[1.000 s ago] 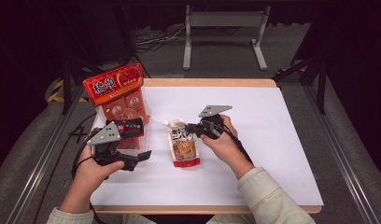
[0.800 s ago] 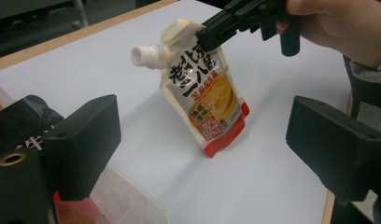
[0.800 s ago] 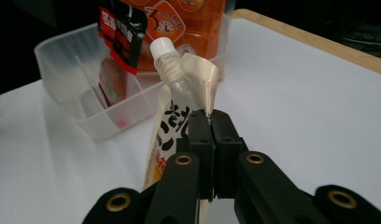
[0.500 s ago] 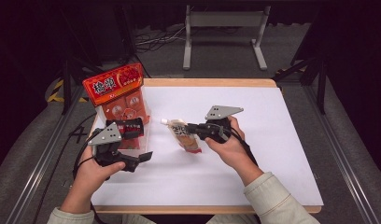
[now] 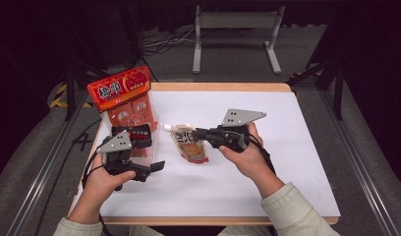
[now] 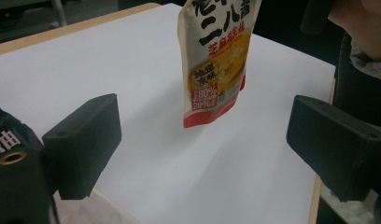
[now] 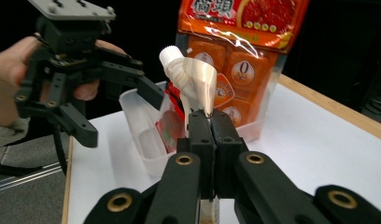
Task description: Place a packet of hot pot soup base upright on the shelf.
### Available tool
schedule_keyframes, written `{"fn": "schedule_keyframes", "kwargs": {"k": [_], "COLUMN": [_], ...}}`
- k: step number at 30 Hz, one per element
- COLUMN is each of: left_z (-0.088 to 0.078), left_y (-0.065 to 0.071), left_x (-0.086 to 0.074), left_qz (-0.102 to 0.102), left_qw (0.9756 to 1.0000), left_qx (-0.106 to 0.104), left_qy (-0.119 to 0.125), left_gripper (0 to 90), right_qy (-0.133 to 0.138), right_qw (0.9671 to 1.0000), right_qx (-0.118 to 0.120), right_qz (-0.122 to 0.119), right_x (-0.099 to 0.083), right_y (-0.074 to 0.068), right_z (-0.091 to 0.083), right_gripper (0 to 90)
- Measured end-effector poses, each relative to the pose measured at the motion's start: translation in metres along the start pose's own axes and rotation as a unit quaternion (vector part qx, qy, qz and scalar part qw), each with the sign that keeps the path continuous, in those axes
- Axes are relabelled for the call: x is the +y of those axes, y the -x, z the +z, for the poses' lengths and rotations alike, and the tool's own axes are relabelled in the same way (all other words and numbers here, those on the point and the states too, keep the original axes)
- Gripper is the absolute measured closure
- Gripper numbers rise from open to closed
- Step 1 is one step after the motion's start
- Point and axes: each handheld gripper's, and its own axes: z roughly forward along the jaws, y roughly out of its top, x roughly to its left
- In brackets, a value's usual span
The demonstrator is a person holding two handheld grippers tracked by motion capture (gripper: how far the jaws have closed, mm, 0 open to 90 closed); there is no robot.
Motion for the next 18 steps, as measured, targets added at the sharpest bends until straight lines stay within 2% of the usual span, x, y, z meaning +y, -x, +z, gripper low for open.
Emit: {"fn": "schedule_keyframes", "kwargs": {"k": [6,12,14,18], "left_z": [0.005,0.017,0.020,0.028], "left_y": [0.001,0.002,0.003,0.005], "left_x": [-0.002,-0.007,-0.008,-0.009], "left_qz": [0.007,0.002,-0.004,-0.003], "left_qw": [0.9997,0.9990,0.9982,0.9963], "left_qx": [-0.009,-0.026,-0.038,-0.060], "left_qy": [0.019,0.037,0.046,0.061], "left_gripper": [11.2,13.4,14.8,17.5], "right_qy": [0.027,0.045,0.049,0.056], "right_qw": [0.9994,0.9983,0.9979,0.9969], "right_qx": [0.021,0.038,0.042,0.055], "right_qz": [-0.001,-0.002,-0.004,-0.004], "right_x": [0.008,0.012,0.014,0.014], "right_y": [-0.005,-0.012,-0.014,-0.016], "right_z": [-0.004,-0.006,-0.006,-0.003], "right_gripper": [89.2,89.2,89.2,89.3]}}
